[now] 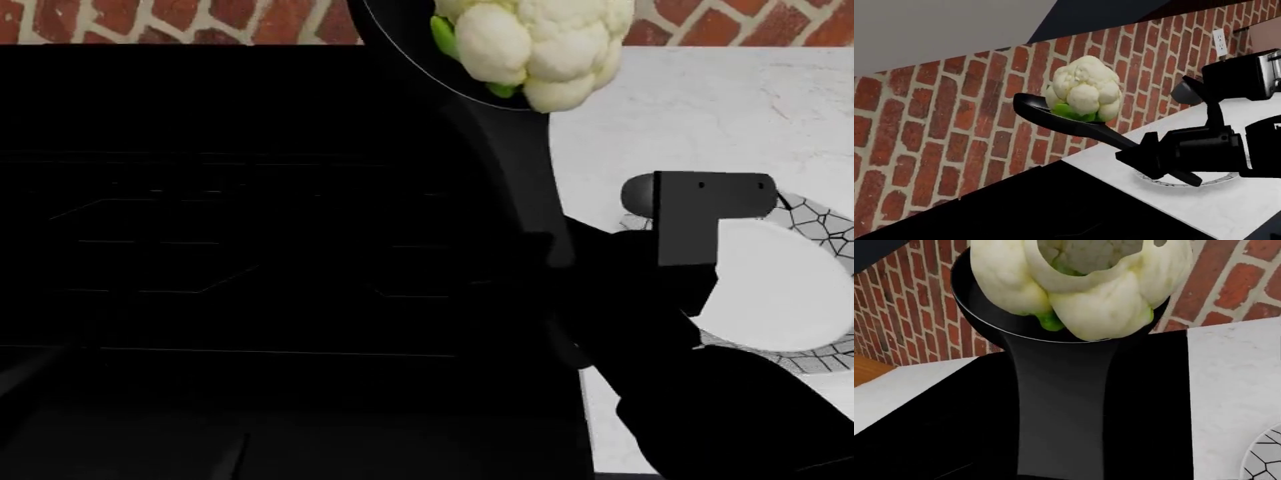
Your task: Pick up the pan and dump the vegetables in it onto the plate. Then return the pan to the stove.
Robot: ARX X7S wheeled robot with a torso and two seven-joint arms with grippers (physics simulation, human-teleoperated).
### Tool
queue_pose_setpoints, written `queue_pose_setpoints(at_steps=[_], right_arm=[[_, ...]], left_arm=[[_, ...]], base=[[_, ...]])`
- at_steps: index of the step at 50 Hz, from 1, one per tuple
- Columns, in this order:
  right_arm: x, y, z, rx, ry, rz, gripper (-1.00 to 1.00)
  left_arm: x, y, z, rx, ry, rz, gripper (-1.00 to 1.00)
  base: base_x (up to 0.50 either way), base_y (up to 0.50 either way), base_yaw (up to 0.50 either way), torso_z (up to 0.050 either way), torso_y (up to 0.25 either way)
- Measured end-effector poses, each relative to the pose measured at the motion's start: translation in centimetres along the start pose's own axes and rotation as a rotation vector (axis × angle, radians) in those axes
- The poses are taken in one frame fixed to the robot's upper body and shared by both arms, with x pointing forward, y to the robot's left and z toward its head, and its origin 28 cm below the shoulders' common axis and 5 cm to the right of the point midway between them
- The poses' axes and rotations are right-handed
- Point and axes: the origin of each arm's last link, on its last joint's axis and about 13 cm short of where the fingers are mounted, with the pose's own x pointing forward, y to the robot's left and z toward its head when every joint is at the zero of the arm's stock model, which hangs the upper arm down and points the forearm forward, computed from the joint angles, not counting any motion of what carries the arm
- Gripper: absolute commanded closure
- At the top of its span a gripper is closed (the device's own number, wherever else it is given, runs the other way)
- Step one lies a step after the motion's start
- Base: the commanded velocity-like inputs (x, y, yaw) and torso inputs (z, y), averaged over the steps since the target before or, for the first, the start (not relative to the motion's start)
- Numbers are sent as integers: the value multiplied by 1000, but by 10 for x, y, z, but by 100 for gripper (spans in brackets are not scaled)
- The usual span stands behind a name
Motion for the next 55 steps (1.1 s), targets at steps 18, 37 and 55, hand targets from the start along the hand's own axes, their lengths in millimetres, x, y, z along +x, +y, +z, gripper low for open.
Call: queue_pose_setpoints(at_steps=[18,37,55], right_arm=[[7,-7,-16,89,-19,6,100],[11,-17,-28,185,-44,7,100],[11,-31,-48,250,-41,-26,100]], left_arm=[[-3,-7,8,2,-32,-39,-100],[-7,-10,12,5,-32,-53,-100],[-11,-25,23,-19,-83,-109,-100]], base=[[0,0,0,1,4],[0,0,0,1,4],[0,0,0,1,4]])
